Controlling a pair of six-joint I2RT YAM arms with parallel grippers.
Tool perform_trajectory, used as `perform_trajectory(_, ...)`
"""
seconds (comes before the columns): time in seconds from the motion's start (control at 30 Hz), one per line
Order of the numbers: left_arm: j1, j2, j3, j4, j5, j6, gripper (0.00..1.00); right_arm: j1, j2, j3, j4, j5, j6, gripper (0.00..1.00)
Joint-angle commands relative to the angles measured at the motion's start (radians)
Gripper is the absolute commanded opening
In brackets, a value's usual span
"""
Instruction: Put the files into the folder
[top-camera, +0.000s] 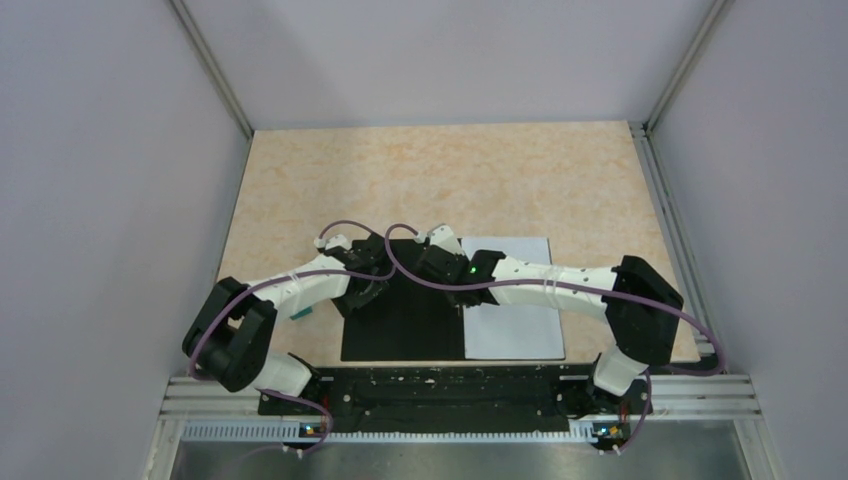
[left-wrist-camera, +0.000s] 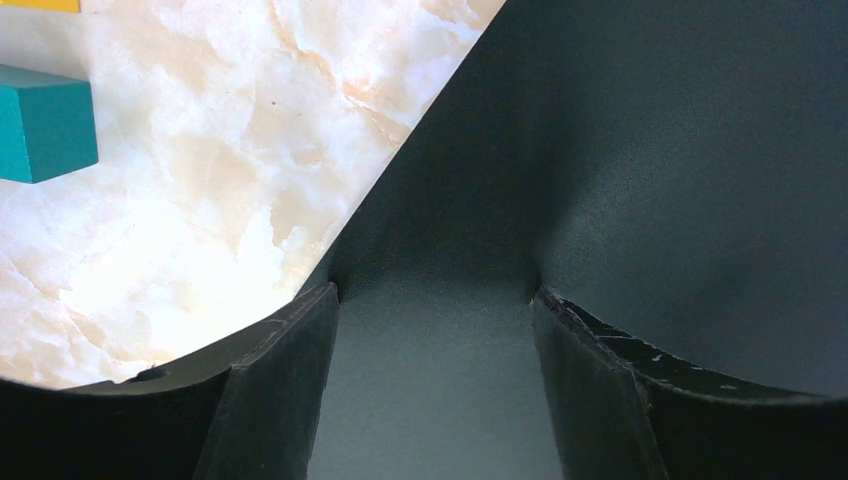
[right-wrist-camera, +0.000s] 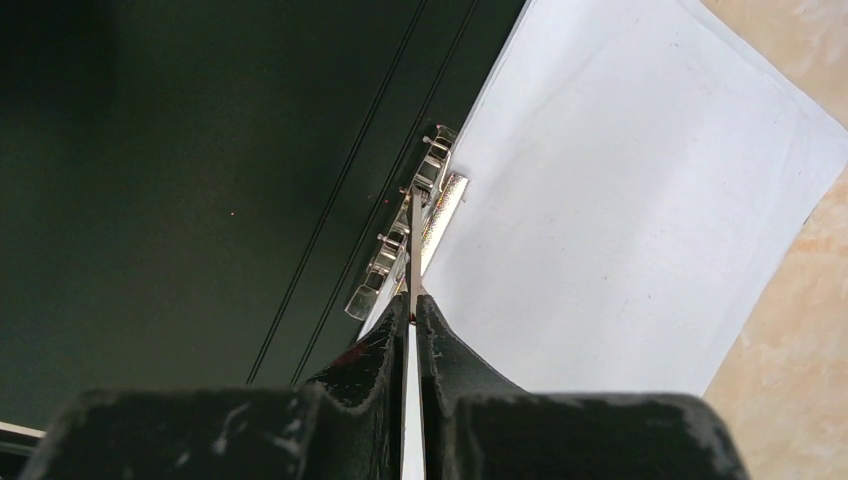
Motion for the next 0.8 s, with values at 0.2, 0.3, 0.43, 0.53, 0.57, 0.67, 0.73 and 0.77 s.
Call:
perform_trajectory(0.2, 0.008, 0.060, -0.050, -0.036, 0.032, -0.023, 0.76, 0.015, -0.045, 0.057, -0.067, -0.001, -0.010, 0.06)
perform_trajectory(0.3, 0.009, 0.060, -0.050, -0.035, 0.035, -0.023, 0.76, 0.015, -0.042, 0.055, -0.068, -0.003, -0.011, 0.07)
perform_trajectory(0.43, 0.009, 0.060, -0.051, -0.034, 0.034, -0.021, 0.76, 0.016, -0.033, 0.051, -0.068, -0.004, -0.007, 0.07)
perform_trajectory(0.53, 0.008, 0.057, -0.054, -0.032, 0.036, -0.019, 0.76, 0.016, -0.040, 0.053, -0.065, -0.004, -0.004, 0.09)
perform_trajectory(0.57, 0.009, 0.057, -0.054, -0.032, 0.035, -0.018, 0.76, 0.017, -0.044, 0.057, -0.064, -0.005, -0.003, 0.10)
perform_trajectory(0.67, 0.009, 0.056, -0.053, -0.031, 0.036, -0.018, 0.76, 0.016, -0.049, 0.083, -0.066, 0.000, -0.007, 0.12)
perform_trajectory(0.73, 0.008, 0.056, -0.053, -0.030, 0.035, -0.019, 0.76, 0.018, -0.045, 0.103, -0.062, 0.005, -0.015, 0.13)
perform_trajectory(0.77, 0.009, 0.055, -0.053, -0.029, 0.037, -0.019, 0.76, 0.019, -0.038, 0.112, -0.061, 0.007, -0.020, 0.14)
